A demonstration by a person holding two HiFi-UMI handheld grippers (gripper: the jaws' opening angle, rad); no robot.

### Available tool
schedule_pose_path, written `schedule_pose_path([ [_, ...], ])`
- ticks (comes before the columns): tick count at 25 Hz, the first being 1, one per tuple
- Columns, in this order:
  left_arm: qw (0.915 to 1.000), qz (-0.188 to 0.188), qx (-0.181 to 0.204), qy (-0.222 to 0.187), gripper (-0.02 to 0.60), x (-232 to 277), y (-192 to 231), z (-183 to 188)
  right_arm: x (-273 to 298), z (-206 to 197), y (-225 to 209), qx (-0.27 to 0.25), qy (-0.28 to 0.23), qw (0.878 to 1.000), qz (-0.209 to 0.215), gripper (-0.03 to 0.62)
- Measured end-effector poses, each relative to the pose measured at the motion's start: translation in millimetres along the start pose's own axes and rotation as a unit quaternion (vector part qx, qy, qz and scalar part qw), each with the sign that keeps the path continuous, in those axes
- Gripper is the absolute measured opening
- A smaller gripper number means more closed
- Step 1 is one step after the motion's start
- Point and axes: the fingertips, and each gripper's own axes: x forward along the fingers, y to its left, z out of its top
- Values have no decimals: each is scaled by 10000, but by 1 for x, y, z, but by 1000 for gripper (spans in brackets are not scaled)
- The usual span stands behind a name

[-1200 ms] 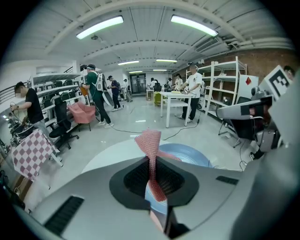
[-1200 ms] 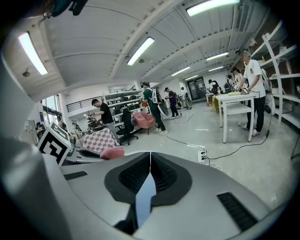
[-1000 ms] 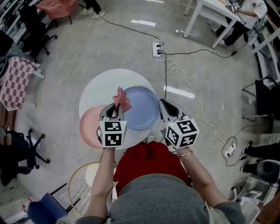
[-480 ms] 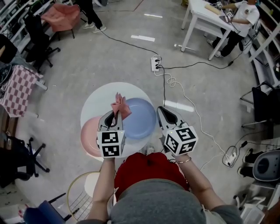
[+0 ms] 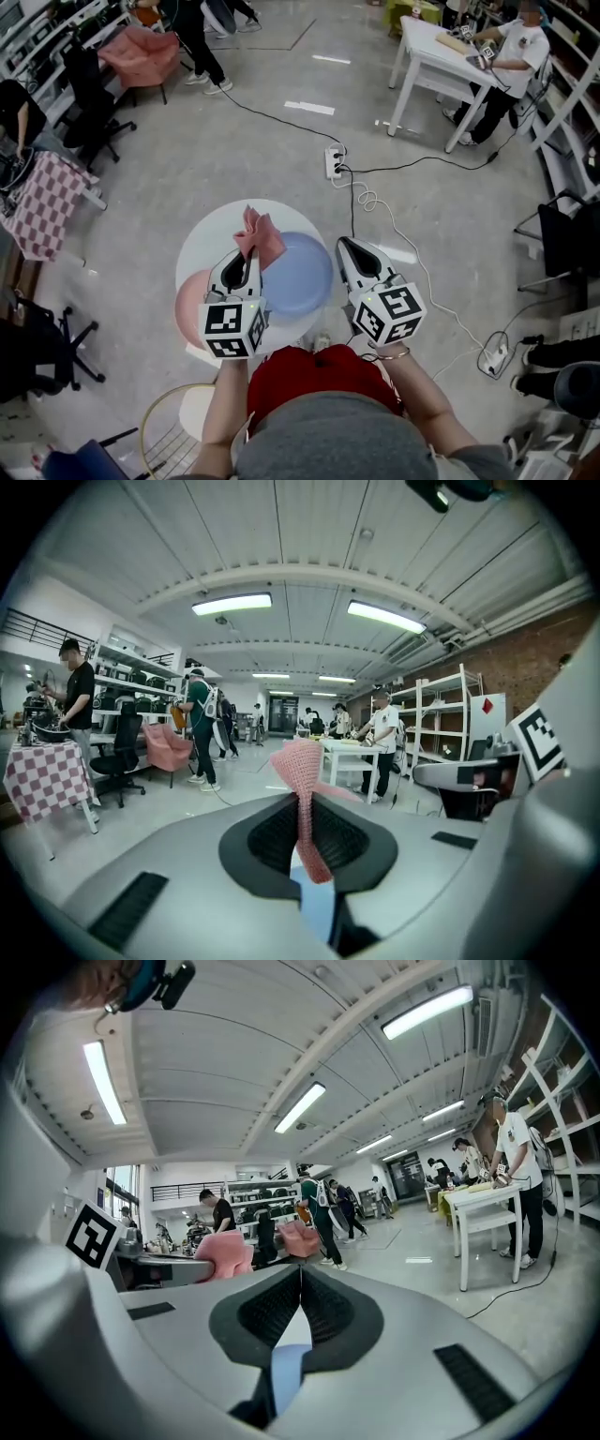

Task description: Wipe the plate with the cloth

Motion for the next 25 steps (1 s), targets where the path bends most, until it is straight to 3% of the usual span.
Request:
schedule_pose_path([
  [5, 9991, 5, 28, -432, 32, -7, -9, 19, -5, 15, 8, -253, -195, 9994, 104, 28],
  [11, 9978, 12, 2, -666, 32, -15, -10, 29, -7, 26, 20, -555, -366, 9975, 227, 28],
  [25, 9965, 73, -56, -826, 32, -22, -8, 40, -8, 35, 23, -724, -460, 9961, 227, 28],
])
